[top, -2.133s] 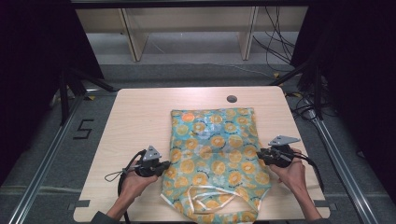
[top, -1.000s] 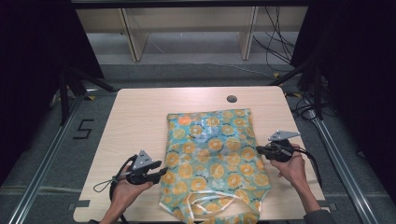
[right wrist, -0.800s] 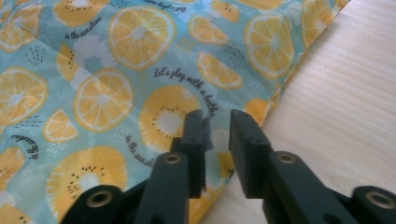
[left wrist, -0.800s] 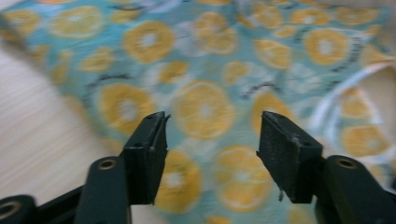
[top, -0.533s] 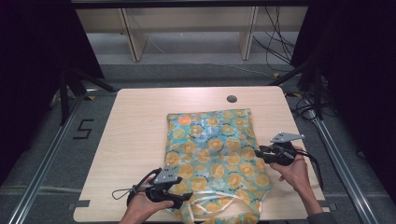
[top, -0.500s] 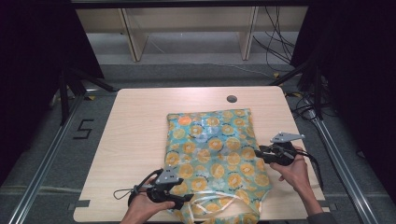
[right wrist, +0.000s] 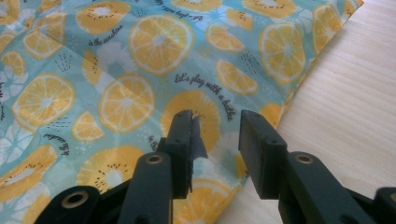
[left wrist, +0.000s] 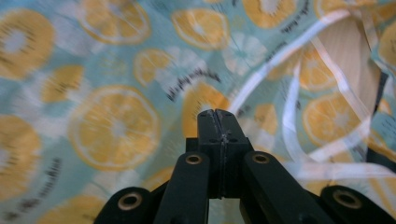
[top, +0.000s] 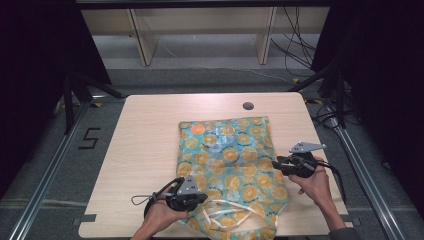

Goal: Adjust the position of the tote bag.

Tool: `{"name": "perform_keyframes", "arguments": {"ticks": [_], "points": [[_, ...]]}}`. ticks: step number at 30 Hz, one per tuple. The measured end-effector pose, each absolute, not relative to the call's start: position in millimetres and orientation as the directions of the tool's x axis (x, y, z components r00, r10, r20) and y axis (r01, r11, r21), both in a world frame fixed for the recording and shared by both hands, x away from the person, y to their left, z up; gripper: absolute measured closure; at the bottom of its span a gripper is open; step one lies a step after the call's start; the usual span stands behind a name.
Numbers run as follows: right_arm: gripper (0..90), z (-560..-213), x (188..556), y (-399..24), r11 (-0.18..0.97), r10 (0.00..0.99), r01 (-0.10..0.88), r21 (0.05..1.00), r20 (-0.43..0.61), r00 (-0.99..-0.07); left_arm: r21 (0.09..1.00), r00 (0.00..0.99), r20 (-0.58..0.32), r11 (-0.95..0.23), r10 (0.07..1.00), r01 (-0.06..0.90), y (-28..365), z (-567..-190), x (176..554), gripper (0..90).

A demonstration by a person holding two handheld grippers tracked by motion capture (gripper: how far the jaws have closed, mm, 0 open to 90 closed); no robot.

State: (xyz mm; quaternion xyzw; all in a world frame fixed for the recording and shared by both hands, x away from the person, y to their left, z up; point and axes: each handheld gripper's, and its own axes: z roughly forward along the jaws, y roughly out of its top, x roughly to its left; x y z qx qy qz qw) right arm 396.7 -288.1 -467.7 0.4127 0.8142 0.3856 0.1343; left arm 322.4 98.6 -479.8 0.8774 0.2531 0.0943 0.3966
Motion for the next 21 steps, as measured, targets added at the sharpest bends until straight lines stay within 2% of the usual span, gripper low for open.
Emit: {"name": "perform_keyframes", "arguments": {"ticks": [4,6,9,11,13,15,17,19,21], "points": [[66.1,-466,397,-290,0.365,0.763,0.546,0.754,0.094,-0.64,0.771,0.832,-0.042,-0.512,0.553,0.379,106,-471,334,89.6],[66.1,-465,395,-290,0.36,0.759,0.545,0.757,0.102,-0.643,0.781,0.827,-0.109,-0.467,0.551,0.414,108,-471,333,89.0],[66.1,-467,393,-288,0.353,0.759,0.557,0.752,0.118,-0.64,0.772,0.822,-0.164,-0.448,0.545,0.451,108,-468,327,71.3],[65.9,-466,394,-289,0.381,0.76,0.544,0.748,0.081,-0.644,0.758,0.82,-0.179,-0.455,0.544,0.467,103,-467,324,60.1],[65.6,-468,393,-287,0.361,0.758,0.562,0.744,0.116,-0.642,0.727,0.843,-0.141,-0.524,0.519,0.444,96,-469,323,54.4],[65.2,-467,394,-289,0.384,0.755,0.538,0.75,0.08,-0.65,0.7,0.849,-0.108,-0.567,0.517,0.434,89,-476,321,51.3],[64.6,-468,393,-287,0.362,0.755,0.561,0.744,0.119,-0.645,0.663,0.865,-0.087,-0.62,0.493,0.42,82,-483,319,50.1],[64.4,-468,394,-288,0.392,0.755,0.542,0.744,0.077,-0.652,0.619,0.894,-0.061,-0.686,0.444,0.383,79,-486,320,51.1],[64.3,-469,394,-287,0.386,0.753,0.549,0.741,0.091,-0.652,0.609,0.893,-0.038,-0.698,0.448,0.376,77,-488,321,58.4]]}}
